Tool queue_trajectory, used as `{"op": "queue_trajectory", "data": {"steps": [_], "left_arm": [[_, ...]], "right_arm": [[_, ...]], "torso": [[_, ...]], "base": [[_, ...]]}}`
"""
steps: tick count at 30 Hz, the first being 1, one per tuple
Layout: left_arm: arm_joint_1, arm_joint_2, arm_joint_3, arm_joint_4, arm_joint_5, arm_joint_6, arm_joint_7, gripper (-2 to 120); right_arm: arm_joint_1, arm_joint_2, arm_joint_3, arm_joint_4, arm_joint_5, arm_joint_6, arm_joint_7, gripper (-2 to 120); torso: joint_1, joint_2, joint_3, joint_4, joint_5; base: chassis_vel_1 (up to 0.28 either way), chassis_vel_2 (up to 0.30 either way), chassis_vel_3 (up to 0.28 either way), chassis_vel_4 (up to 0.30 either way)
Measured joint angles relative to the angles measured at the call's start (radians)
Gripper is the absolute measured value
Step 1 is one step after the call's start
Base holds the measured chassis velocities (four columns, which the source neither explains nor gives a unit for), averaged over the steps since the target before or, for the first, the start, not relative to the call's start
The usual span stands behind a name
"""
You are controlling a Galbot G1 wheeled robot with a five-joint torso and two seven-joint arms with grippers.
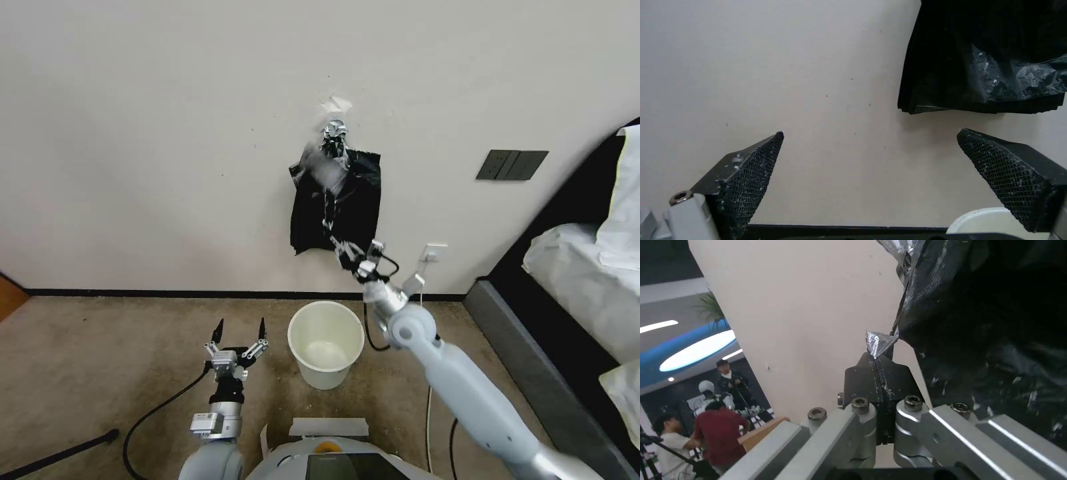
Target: Place a trash bag onto the trash bin.
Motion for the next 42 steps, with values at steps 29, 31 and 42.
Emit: {"op": "queue_trajectory", "data": {"steps": [29,31,42], "left_arm": [[0.008,0.018,0.010,-0.029,-0.001,0.000,0.000,100],[0.008,0.018,0.009,-0.030,-0.002,0.000,0.000,100],[0.004,0.021,0.009,-0.034,-0.006,0.001,-0.001,100]], "right_arm": [[-0.271,-0.028,0.049,0.130,-0.200,0.007,-0.026,0],[-0.273,-0.029,0.049,0.131,-0.206,0.007,-0.020,0],[-0.303,-0.023,0.118,0.203,-0.261,-0.055,0.152,14]], "torso": [[0.000,0.000,0.000,0.0000,-0.0001],[0.000,0.000,0.000,0.0000,-0.0002],[0.000,0.000,0.000,0.0001,-0.0001]], "base": [[0.000,0.000,0.000,0.000],[0.000,0.000,0.000,0.000],[0.000,0.000,0.000,0.000]]}}
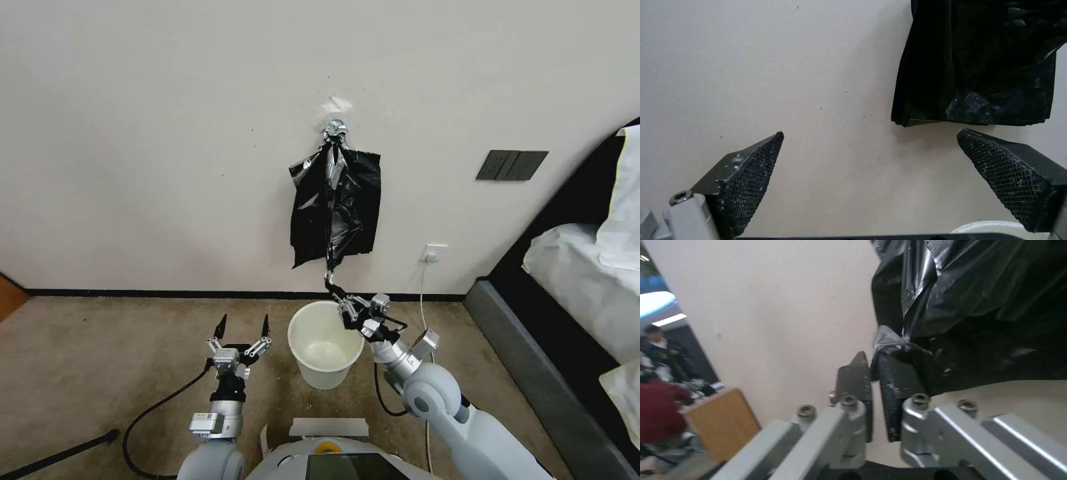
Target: Place a trash bag onto the trash bin.
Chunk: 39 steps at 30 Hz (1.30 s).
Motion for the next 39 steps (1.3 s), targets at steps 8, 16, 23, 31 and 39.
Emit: {"op": "queue_trajectory", "data": {"steps": [8,16,23,31,39], "left_arm": [[-0.003,0.010,-0.003,0.001,-0.004,0.003,-0.002,100],[0.004,0.006,0.008,-0.001,0.001,0.004,-0.002,100],[0.019,-0.004,0.012,-0.014,0.026,0.003,-0.002,100],[0.021,-0.010,0.013,-0.020,0.053,0.000,0.000,100],[0.019,-0.005,0.005,-0.021,0.053,0.000,0.000,100]], "right_arm": [[-0.122,0.002,0.120,0.059,-0.127,-0.057,0.084,47],[-0.064,-0.073,0.182,0.103,-0.287,-0.067,0.123,84],[0.073,-0.187,0.171,0.095,-0.249,-0.102,0.131,100],[0.332,-0.316,0.049,0.071,-0.060,-0.171,0.135,100],[0.587,-0.314,-0.141,-0.040,0.005,-0.206,0.161,99]], "torso": [[0.000,0.000,0.000,-0.0002,0.0001],[0.000,0.000,0.000,0.0002,0.0000],[0.000,0.000,0.000,-0.0001,0.0001],[0.000,0.000,0.000,-0.0002,-0.0001],[0.000,0.000,0.000,0.0002,0.0000]], "base": [[0.000,0.000,0.000,0.000],[0.000,0.000,0.000,0.000],[0.000,0.000,0.000,0.000],[0.000,0.000,0.000,0.000],[0.000,0.000,0.000,0.000]]}}
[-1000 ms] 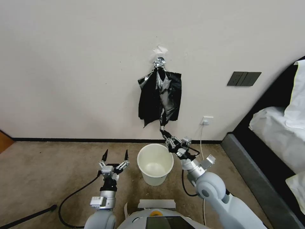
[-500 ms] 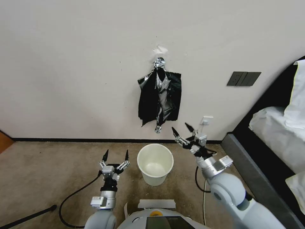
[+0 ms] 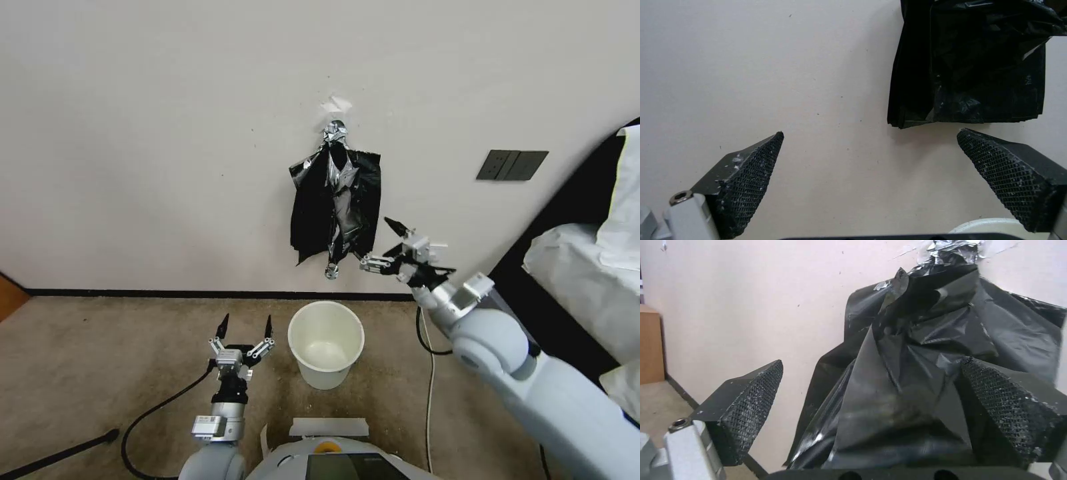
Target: Place a trash bag onto the trash bin.
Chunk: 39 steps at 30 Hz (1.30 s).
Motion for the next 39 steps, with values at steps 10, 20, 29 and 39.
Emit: {"op": "queue_trajectory", "data": {"steps": [10,20,29,39], "left_arm": [[-0.005,-0.002,-0.008,-0.002,-0.004,0.000,0.000,100],[-0.010,0.017,-0.016,-0.003,-0.012,0.001,-0.002,100],[-0.015,0.020,-0.014,-0.006,-0.018,0.005,-0.003,100],[-0.060,0.131,-0.012,-0.056,-0.097,0.060,-0.013,100]], "right_arm": [[0.050,0.006,-0.041,-0.037,-0.003,-0.004,-0.007,68],[0.062,0.017,-0.082,-0.062,-0.006,0.025,-0.050,29],[0.081,0.013,-0.106,-0.083,-0.026,0.034,-0.060,0],[0.009,0.040,-0.006,-0.038,0.068,0.143,-0.041,0]], "torso": [[0.000,0.000,0.000,-0.0004,0.0000],[0.000,0.000,0.000,-0.0003,0.0000],[0.000,0.000,0.000,-0.0002,0.0000],[0.000,0.000,0.000,-0.0004,-0.0002]], "base": [[0.000,0.000,0.000,0.000],[0.000,0.000,0.000,0.000],[0.000,0.000,0.000,0.000],[0.000,0.000,0.000,0.000]]}}
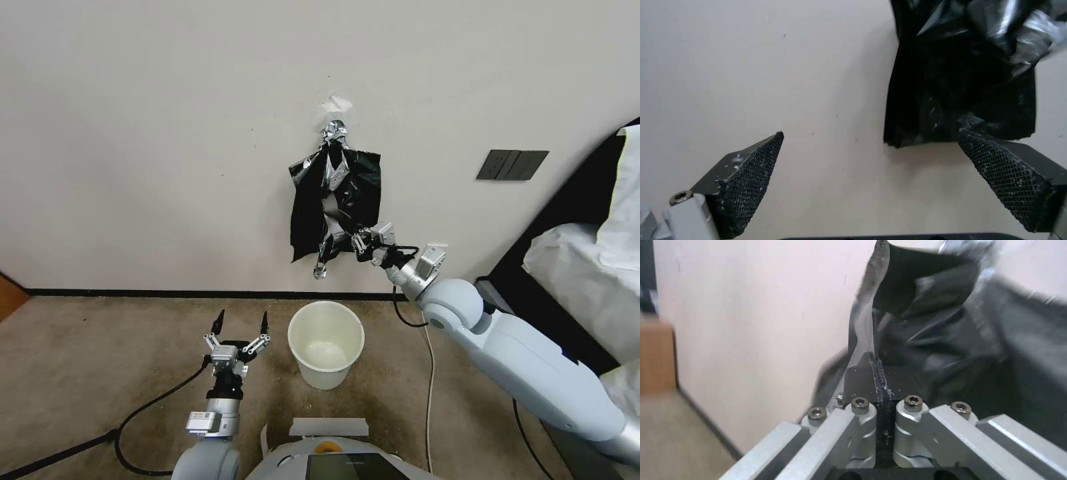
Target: Place a trash bag onto the trash bin.
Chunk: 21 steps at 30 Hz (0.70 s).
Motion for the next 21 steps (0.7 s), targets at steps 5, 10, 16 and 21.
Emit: {"op": "queue_trajectory", "data": {"steps": [5,10,16,21], "left_arm": [[-0.068,0.198,-0.004,-0.037,-0.108,0.060,-0.015,100],[-0.167,0.381,-0.040,-0.081,-0.276,0.141,-0.044,100],[-0.401,0.698,-0.015,-0.065,-0.453,0.213,-0.065,100],[-0.585,0.848,0.055,-0.039,-0.552,0.244,-0.074,100]], "right_arm": [[-0.057,0.016,0.027,0.041,0.060,0.104,-0.012,0],[-0.068,0.041,0.014,0.057,0.059,0.111,-0.020,0],[-0.071,0.053,0.011,0.057,0.032,0.107,-0.018,0],[-0.049,0.056,0.001,0.051,0.029,0.103,-0.017,0]], "torso": [[0.000,0.000,0.000,-0.0002,-0.0001],[0.000,0.000,0.000,0.0007,0.0000],[0.000,0.000,0.000,-0.0003,0.0000],[0.000,0.000,0.000,0.0006,0.0004]], "base": [[0.000,0.000,0.000,0.000],[0.000,0.000,0.000,0.000],[0.000,0.000,0.000,0.000],[0.000,0.000,0.000,0.000]]}}
